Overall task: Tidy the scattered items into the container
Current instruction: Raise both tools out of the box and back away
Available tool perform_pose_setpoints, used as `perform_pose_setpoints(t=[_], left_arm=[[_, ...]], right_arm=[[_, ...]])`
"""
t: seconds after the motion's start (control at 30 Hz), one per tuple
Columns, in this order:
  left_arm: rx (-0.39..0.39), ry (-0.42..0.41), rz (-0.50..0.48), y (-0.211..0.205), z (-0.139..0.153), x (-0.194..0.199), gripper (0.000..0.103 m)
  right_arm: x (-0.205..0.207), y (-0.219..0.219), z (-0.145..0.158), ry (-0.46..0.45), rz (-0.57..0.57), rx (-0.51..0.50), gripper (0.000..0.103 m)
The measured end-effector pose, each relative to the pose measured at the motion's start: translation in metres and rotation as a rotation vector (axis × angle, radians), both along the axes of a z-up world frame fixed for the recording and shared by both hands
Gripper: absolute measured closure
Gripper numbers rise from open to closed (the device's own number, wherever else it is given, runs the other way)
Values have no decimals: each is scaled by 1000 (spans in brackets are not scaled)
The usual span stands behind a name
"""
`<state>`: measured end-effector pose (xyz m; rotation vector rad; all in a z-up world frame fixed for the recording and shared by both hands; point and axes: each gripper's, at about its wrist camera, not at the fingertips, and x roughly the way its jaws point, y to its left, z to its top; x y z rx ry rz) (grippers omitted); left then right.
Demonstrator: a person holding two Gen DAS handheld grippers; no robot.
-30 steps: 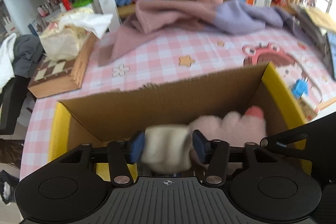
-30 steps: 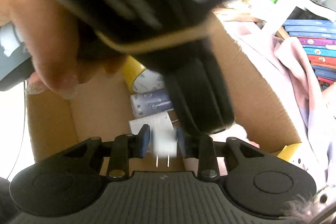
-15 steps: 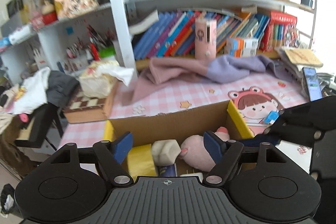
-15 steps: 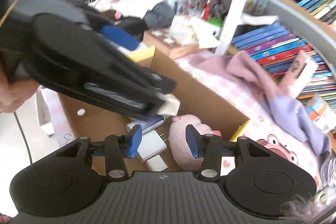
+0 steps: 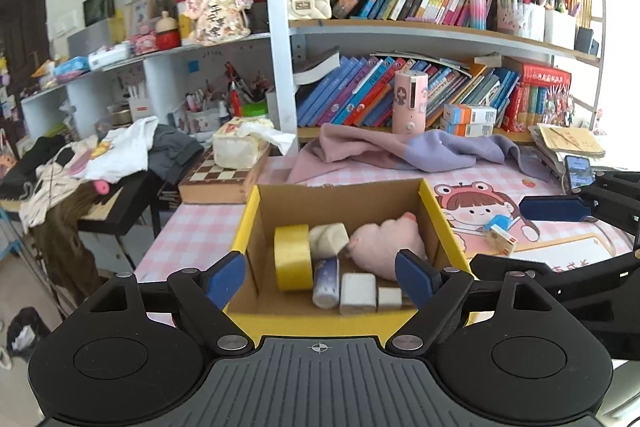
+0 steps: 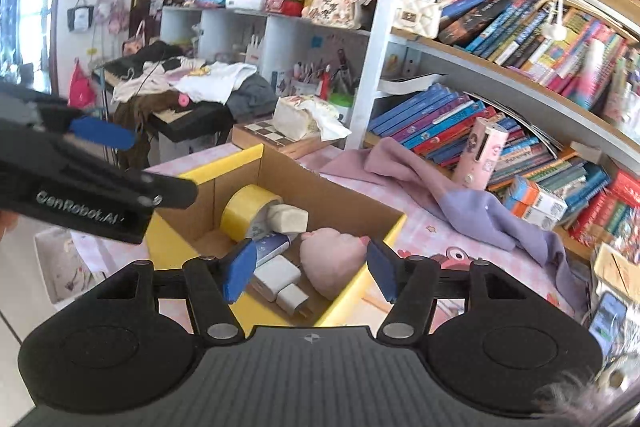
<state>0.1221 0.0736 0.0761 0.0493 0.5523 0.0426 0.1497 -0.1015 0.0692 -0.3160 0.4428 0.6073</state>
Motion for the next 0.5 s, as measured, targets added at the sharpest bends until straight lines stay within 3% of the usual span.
perform_pose_setpoints(t=[0.2, 0.5], left_arm=[[13, -11, 34, -9, -9, -32, 17], [14, 60, 63, -15, -32, -62, 17]], right_arm=[[-28, -16, -5, -10, -70, 34, 36], [-62, -30, -28, 15, -131, 20, 28]])
